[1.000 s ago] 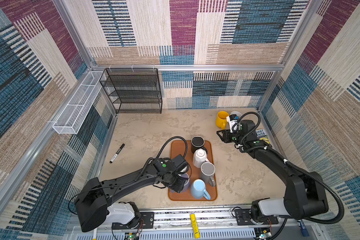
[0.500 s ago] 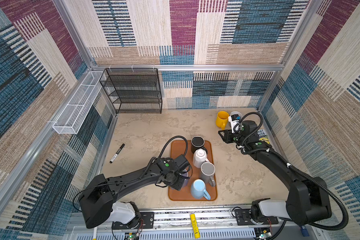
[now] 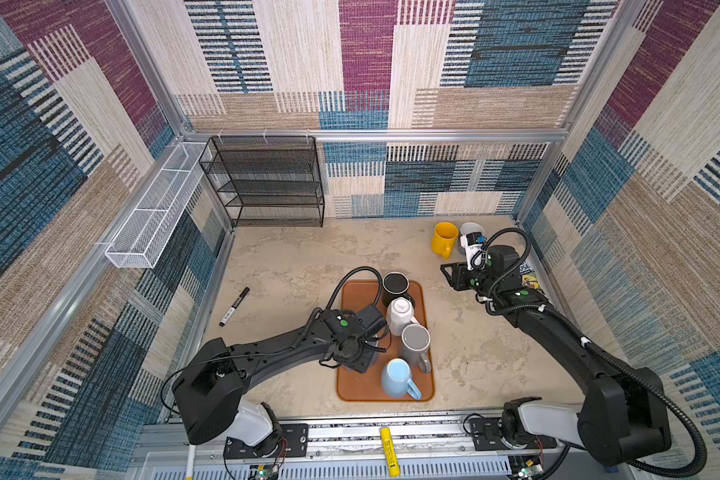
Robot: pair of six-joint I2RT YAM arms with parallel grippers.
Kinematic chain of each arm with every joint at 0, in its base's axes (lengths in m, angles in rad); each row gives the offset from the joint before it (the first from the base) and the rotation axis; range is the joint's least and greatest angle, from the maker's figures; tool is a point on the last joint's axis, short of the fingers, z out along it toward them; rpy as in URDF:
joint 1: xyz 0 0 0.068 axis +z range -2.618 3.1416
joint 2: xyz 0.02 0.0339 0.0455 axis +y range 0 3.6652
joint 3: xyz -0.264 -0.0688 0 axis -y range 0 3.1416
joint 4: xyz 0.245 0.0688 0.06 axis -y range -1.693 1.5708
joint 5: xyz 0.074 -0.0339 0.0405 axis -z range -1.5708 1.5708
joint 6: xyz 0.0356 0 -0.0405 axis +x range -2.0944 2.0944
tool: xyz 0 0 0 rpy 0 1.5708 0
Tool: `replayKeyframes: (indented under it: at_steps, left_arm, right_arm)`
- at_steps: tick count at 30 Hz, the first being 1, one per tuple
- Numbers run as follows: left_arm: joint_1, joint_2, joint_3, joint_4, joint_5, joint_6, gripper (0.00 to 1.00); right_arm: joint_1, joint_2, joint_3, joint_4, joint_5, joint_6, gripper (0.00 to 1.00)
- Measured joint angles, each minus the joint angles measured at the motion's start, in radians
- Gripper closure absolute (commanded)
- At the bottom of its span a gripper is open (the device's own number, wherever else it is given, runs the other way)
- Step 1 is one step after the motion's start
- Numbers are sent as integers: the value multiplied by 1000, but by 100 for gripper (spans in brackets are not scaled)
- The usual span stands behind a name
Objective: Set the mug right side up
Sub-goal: 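Lower the left gripper onto the upside-down purple mug's base, then close the left gripper on the purple mug's base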
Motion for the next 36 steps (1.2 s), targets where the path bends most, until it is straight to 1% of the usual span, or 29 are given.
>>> replayKeyframes:
  at_steps: [10, 15, 26, 36]
  left_arm:
    - [-2, 53, 22, -18, -43, 18, 58]
    - [-2, 64, 25, -22, -47, 22, 59]
    - [-2, 69, 38, -29, -72, 24, 63]
    - [-2, 68, 38, -33, -82, 24, 68]
  right_arm:
    - [0, -17, -7, -8, 15, 0, 56]
    - [0, -19, -7, -9, 19, 0, 56]
    - [0, -19, -11, -8, 25, 0, 56]
    - [0, -25, -13, -8, 25, 0, 56]
